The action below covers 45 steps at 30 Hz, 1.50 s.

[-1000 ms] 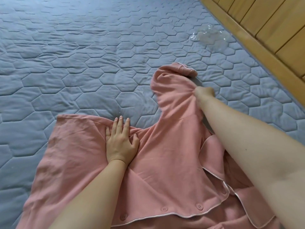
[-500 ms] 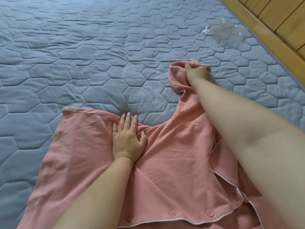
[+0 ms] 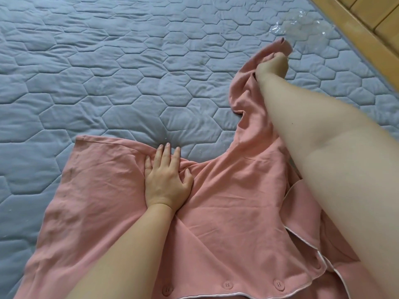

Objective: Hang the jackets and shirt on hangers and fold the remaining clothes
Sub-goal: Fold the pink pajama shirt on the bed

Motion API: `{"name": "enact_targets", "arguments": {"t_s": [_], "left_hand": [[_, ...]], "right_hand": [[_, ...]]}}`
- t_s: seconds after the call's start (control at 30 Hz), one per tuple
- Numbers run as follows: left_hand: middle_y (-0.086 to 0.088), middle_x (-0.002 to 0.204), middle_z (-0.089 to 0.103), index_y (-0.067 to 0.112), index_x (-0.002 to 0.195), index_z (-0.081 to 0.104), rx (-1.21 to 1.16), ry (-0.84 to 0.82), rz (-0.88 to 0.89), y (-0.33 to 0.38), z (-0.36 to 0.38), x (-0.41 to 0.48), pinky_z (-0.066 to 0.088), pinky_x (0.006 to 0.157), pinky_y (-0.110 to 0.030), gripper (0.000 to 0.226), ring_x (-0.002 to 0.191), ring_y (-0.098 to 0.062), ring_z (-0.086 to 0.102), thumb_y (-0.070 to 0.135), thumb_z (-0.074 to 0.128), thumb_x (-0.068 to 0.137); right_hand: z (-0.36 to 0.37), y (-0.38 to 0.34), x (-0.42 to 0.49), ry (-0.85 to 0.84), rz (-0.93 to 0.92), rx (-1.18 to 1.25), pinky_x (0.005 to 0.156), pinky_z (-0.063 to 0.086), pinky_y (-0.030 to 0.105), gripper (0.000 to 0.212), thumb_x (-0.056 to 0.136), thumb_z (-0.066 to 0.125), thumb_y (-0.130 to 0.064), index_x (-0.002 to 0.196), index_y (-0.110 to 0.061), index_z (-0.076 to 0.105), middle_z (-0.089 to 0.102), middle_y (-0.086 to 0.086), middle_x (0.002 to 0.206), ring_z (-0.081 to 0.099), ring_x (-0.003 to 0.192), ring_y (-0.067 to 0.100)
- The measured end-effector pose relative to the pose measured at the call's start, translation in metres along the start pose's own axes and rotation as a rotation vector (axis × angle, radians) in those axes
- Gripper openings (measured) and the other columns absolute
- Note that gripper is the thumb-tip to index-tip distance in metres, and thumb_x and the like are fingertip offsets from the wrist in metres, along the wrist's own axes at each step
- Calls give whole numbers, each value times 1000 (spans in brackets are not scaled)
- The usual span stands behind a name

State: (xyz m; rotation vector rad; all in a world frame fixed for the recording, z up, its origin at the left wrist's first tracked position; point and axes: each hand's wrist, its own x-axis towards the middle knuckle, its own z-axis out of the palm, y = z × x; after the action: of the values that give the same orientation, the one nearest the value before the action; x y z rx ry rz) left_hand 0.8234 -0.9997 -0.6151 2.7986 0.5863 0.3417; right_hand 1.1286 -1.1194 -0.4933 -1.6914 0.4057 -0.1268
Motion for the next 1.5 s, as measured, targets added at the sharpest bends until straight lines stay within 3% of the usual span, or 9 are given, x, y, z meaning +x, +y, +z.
{"name": "enact_targets", "arguments": {"t_s": [0.2,0.3,0.6,0.8,0.93,1.03,1.13,1.27,1.5], "left_hand": [[-13,145,45,13,136,52,3,10,4,0,2,4,17,114,-50,70,139,-28,35,44,33,76],[-13,144,46,12,135,53,9,5,5,1,3,5,18,113,-51,70,138,-28,35,44,33,76],[-12,145,45,13,135,53,-4,7,8,4,5,8,18,113,-51,70,139,-27,35,44,31,76],[-10,148,42,15,138,50,-34,-10,-6,4,5,5,15,115,-49,68,141,-25,31,40,21,82],[-7,147,44,14,137,51,-112,30,-11,3,3,3,13,116,-46,66,141,-23,32,35,18,83],[-9,131,57,12,119,63,-243,35,-34,2,-4,10,22,112,-46,48,129,-29,46,23,35,82],[-11,99,63,11,92,62,-45,-17,111,-11,-24,12,34,97,-46,21,101,-35,54,18,47,80],[-10,108,66,14,102,63,191,-21,112,-24,-70,56,32,92,-37,19,108,-29,55,22,48,92],[-9,145,33,20,138,38,101,-56,-101,-56,-83,42,23,111,-47,47,136,-28,26,34,49,94]], "right_hand": [[16,-16,28,103,-240,-594,107,29,29,57,99,40,-18,150,-16,17,19,7,157,34,136,19],[12,14,16,155,-385,-912,108,28,42,52,101,25,-15,152,-14,13,13,12,158,27,140,26],[-22,90,-54,-406,-1110,-1207,109,24,61,51,83,35,-23,125,-5,58,49,18,139,45,129,34],[-64,94,-73,-286,-452,-1645,114,-3,57,53,99,20,-16,151,-14,16,5,7,160,1,147,29],[-53,70,-131,-509,-966,-1157,116,4,42,59,85,42,1,142,-11,38,29,8,154,17,145,22],[-67,67,-169,-851,-1034,-1442,111,17,41,49,82,46,-1,127,-19,52,52,2,133,38,133,20],[-90,71,-172,-661,-1077,-1728,99,32,40,32,86,45,-6,112,-16,61,62,5,115,52,114,26],[-106,63,-168,-189,-1053,-1688,64,49,31,40,72,30,-8,68,-14,70,65,5,66,63,65,24],[-99,87,-217,-433,-838,-1515,116,0,50,52,94,37,-13,146,-9,27,13,14,157,6,146,29]]}}
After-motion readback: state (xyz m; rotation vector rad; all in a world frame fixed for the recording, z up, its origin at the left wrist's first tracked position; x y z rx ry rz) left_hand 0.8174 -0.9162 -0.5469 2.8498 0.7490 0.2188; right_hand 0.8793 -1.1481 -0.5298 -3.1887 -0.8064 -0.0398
